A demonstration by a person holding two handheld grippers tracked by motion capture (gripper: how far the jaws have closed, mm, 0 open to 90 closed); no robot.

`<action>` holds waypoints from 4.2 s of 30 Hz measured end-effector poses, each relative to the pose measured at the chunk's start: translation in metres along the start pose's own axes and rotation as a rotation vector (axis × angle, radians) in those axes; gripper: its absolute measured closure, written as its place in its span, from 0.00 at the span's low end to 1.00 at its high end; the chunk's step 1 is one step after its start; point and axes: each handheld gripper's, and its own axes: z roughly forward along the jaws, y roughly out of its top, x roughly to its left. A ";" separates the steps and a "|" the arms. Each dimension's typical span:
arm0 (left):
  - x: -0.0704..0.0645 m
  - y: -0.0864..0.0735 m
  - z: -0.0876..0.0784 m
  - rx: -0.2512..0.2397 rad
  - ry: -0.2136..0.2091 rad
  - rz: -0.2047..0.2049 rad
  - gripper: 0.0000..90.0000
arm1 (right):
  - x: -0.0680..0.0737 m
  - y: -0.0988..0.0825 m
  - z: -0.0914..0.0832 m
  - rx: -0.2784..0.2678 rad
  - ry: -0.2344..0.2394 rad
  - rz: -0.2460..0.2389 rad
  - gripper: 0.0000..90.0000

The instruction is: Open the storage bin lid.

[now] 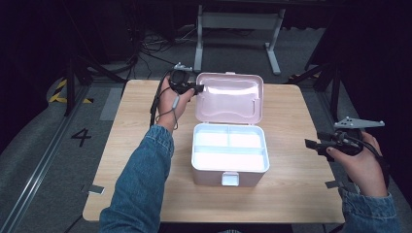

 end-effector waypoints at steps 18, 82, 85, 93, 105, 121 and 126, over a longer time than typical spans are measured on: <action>0.005 -0.005 0.011 0.038 0.006 -0.037 0.76 | 0.000 0.000 0.005 0.008 0.009 0.008 0.45; 0.004 -0.018 0.000 0.060 0.017 0.078 0.43 | 0.004 0.001 0.025 0.047 0.044 -0.015 0.42; -0.002 -0.015 -0.014 0.036 -0.009 0.083 0.42 | 0.004 0.001 0.027 0.052 0.046 -0.015 0.42; -0.021 -0.019 -0.070 0.032 -0.016 0.159 0.41 | 0.005 0.007 0.030 0.042 0.050 -0.017 0.41; -0.029 -0.061 -0.149 0.015 0.003 0.176 0.40 | 0.003 0.021 0.038 0.033 0.066 -0.042 0.41; -0.015 -0.127 -0.180 0.107 0.047 0.133 0.37 | 0.001 0.020 0.043 0.057 0.083 -0.038 0.41; -0.012 -0.144 -0.179 0.151 0.033 0.109 0.35 | -0.002 0.015 0.044 0.069 0.086 -0.032 0.41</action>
